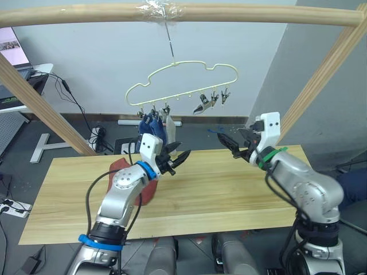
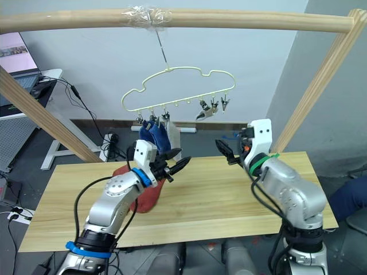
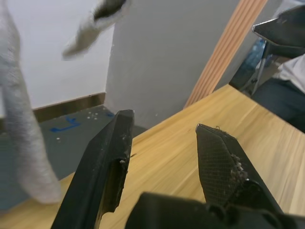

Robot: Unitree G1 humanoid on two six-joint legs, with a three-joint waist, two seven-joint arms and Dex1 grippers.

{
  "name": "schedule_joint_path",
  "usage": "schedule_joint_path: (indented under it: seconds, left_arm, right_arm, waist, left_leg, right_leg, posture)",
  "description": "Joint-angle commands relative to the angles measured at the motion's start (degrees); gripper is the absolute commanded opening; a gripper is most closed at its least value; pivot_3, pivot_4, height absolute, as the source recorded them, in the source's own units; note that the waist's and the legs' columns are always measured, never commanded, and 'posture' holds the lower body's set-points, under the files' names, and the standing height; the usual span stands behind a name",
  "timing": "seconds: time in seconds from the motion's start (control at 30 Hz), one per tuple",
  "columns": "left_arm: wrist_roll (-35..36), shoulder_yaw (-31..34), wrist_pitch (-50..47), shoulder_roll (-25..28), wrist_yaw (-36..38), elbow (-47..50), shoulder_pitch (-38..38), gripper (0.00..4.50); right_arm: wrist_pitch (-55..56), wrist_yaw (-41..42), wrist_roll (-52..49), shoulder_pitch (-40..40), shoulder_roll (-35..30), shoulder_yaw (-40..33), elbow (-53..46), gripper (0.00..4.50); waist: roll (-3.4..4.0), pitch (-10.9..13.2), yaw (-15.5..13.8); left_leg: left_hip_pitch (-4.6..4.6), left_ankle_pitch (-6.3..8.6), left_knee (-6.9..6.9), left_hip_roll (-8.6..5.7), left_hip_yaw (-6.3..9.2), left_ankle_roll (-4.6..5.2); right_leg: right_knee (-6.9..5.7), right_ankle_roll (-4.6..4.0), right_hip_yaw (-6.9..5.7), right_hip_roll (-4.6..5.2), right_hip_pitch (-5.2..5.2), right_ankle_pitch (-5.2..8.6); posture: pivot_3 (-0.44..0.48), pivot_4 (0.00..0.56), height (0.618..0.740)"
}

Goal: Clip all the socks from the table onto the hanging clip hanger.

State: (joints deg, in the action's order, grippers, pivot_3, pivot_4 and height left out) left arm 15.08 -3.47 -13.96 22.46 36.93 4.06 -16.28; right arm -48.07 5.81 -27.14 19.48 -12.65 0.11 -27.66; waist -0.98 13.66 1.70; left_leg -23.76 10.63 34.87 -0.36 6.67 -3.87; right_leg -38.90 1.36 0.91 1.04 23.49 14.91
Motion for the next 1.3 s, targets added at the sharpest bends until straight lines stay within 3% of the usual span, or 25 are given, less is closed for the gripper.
schedule_joint_path:
  seconds: [0.03,0.1,0.17,0.27,0.33,0.7,1.07,1.3]
  left_arm:
    - [1.81,2.53,-0.85,1.38,0.57,5.29,-0.62,2.39]
    - [3.04,3.35,-2.05,2.02,1.11,6.89,-1.26,2.39]
    - [3.56,3.94,-2.92,2.56,0.89,8.17,-2.1,2.39]
    - [4.32,4.51,-3.72,2.98,0.98,9.53,-3.07,2.39]
    - [4.6,4.62,-4.43,2.88,0.81,10.57,-3.53,2.39]
    - [8.16,5.69,-4.86,3.95,2.51,17.8,-4.19,2.39]
    - [9.61,6.15,-6.98,4.8,1.38,22.09,-1.94,2.39]
    - [10.16,6.41,-7.67,5.1,0.7,22.96,-1.21,2.39]
  right_arm:
    - [10.59,-1.14,8.95,-0.11,0.16,6.15,-2.06,3.55]
    - [15.04,-2.93,14.26,-0.07,0.52,8.77,-0.44,2.88]
    - [18.47,-4.19,16.02,-0.22,2.79,9.06,0.89,2.88]
    - [22.3,-5.09,18.58,0.52,5.26,9.2,3.31,2.36]
    - [23.54,-5.49,20.32,1.52,6.4,9.55,5.51,1.69]
    - [29.04,-5.67,19.88,10.08,13.93,4.54,20.76,1.69]
    - [33.56,-7.19,21.45,18.26,15.42,1.62,33.16,1.69]
    - [34.77,-7.07,21.64,20.66,16.38,1.21,36.15,1.69]
  waist:
    - [0.0,0.0,-0.04]
    - [-0.03,-0.02,-0.17]
    - [-0.06,-0.03,-0.27]
    - [-0.07,-0.04,-0.45]
    - [-0.07,-0.04,-0.51]
    - [-0.07,-0.04,-1.5]
    - [-0.07,-0.04,-2.56]
    - [-0.07,-0.04,-3.12]
  left_leg:
    - [0.0,0.0,0.0,0.0,-0.03,0.0]
    - [-0.03,0.0,-0.01,0.0,-0.06,-0.01]
    - [-0.04,0.0,-0.02,-0.01,-0.06,-0.01]
    - [-0.05,0.0,-0.03,0.0,-0.05,-0.01]
    - [-0.04,0.0,-0.02,-0.01,-0.07,-0.02]
    - [-0.02,0.0,-0.03,0.01,-0.1,-0.02]
    - [-0.02,0.0,-0.04,0.0,-0.1,-0.01]
    - [-0.02,0.0,-0.04,0.01,-0.1,-0.01]
  right_leg:
    - [0.01,0.0,0.02,0.01,0.0,0.0]
    - [0.05,0.0,0.03,0.02,0.02,0.0]
    - [0.08,0.01,0.03,0.04,0.02,0.0]
    - [0.08,0.01,0.02,0.04,0.02,0.0]
    - [0.08,0.01,0.05,0.06,0.01,0.0]
    - [0.04,-0.01,0.07,0.05,0.02,0.0]
    - [0.04,-0.02,0.06,0.05,0.03,-0.01]
    - [0.03,-0.03,0.06,0.05,0.03,-0.01]
  posture:
    - [0.088,0.178,0.74]
    - [0.095,0.177,0.74]
    - [0.097,0.178,0.74]
    - [0.113,0.178,0.74]
    - [0.123,0.179,0.74]
    - [0.186,0.183,0.74]
    - [0.225,0.178,0.74]
    - [0.228,0.18,0.74]
